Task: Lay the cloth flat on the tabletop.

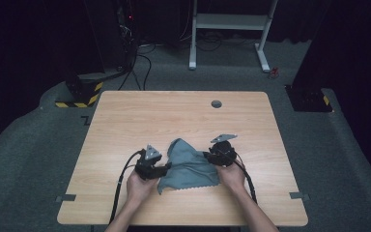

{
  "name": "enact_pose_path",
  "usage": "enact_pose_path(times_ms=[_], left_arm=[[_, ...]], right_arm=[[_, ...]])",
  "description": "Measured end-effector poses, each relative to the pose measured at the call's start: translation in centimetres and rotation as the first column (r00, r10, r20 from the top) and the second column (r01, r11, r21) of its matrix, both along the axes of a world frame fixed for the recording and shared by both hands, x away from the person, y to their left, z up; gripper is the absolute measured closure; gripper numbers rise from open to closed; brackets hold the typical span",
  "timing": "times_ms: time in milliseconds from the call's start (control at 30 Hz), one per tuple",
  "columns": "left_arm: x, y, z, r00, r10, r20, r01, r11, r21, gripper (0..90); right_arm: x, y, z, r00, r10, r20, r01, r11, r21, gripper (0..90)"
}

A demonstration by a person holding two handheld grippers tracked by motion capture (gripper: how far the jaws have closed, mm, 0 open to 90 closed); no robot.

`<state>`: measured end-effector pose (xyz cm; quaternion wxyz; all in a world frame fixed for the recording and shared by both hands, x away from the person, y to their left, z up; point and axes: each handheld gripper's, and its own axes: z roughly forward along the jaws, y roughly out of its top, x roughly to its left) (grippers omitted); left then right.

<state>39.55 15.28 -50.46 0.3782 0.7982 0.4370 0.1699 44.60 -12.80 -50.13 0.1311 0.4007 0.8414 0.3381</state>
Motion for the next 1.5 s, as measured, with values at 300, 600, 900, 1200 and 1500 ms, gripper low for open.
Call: enact_pose_path(times_ms=[300, 600, 900, 1200, 1500], left_arm=[[5.1, -0.6, -0.6, 0.9934, -0.006, -0.115, -0.007, 0.9933, -0.115, 61.9], [5.7, -0.1, 1.6, 0.9964, -0.025, -0.081, 0.016, 0.9938, -0.11, 90.0], [2.6, 0.9, 4.0, 0.9966, -0.081, -0.015, 0.079, 0.9898, -0.119, 89.8], [-3.8, 1.1, 0.8, 0.9791, -0.195, -0.057, 0.195, 0.9807, -0.002, 89.8], [-4.1, 0.6, -0.5, 0.9803, -0.189, -0.056, 0.19, 0.9817, 0.009, 89.5]], right_arm=[[-0.1, 0.1, -0.6, 0.9971, 0.057, -0.05, -0.057, 0.9983, -0.002, 89.2], [-1.0, -1.0, 1.0, 0.9988, 0.04, 0.028, -0.041, 0.998, 0.047, 89.5], [-3.2, -1.5, 1.9, 0.9909, 0.081, 0.107, -0.083, 0.9965, 0.011, 89.3], [-7.1, -2.5, -0.8, 0.981, 0.186, 0.055, -0.183, 0.9811, -0.062, 89.0], [-5.6, -1.6, 2.1, 0.9807, 0.162, 0.11, -0.169, 0.984, 0.058, 66.9]])
